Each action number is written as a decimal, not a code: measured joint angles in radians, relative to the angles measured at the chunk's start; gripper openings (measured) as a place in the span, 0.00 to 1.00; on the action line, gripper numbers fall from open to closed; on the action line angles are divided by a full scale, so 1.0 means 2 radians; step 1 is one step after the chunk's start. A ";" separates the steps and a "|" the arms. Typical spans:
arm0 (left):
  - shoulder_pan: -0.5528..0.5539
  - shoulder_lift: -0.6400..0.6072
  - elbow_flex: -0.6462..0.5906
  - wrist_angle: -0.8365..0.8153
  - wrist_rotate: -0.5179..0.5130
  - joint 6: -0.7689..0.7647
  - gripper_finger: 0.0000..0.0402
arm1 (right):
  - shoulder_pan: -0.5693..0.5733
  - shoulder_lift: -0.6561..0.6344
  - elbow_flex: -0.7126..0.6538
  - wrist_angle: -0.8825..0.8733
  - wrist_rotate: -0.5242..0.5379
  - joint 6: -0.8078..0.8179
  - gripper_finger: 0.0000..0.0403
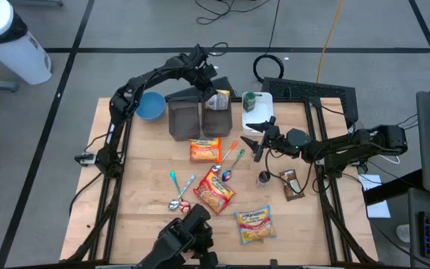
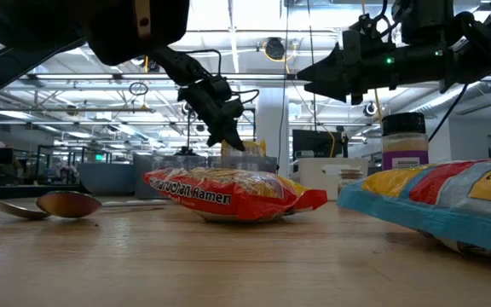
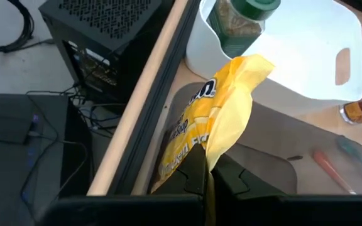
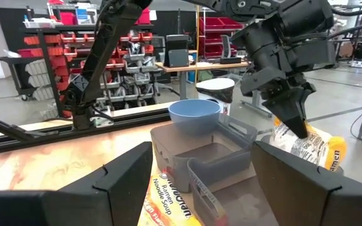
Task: Pick & Place Food Item
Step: Put the yellow noodle pack into the right black bin
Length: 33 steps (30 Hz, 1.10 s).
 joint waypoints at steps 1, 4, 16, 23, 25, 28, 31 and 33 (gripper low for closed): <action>0.000 0.000 0.000 0.000 -0.001 0.000 0.00 | 0.000 0.000 0.000 0.000 0.000 0.000 0.66; 0.000 0.000 0.000 0.008 -0.005 -0.003 0.00 | 0.000 0.000 0.000 -0.001 0.000 0.000 0.66; 0.001 0.001 0.000 0.018 -0.014 -0.004 0.17 | 0.000 0.000 0.000 -0.014 0.000 0.000 0.66; 0.001 0.001 0.000 0.018 -0.014 -0.004 0.37 | 0.000 0.000 0.000 -0.013 0.000 0.000 0.66; 0.003 0.001 0.000 0.019 -0.014 -0.005 0.43 | 0.000 0.000 0.000 -0.013 0.000 0.000 0.66; 0.008 0.001 0.000 0.019 -0.014 -0.013 0.50 | 0.000 0.000 0.000 -0.013 0.000 0.000 0.66; 0.012 0.001 0.002 0.017 -0.015 -0.013 0.55 | 0.000 0.000 0.000 -0.013 0.000 0.000 0.66; 0.014 0.001 0.011 0.013 -0.024 -0.017 0.57 | 0.000 0.000 0.000 -0.013 0.000 0.000 0.66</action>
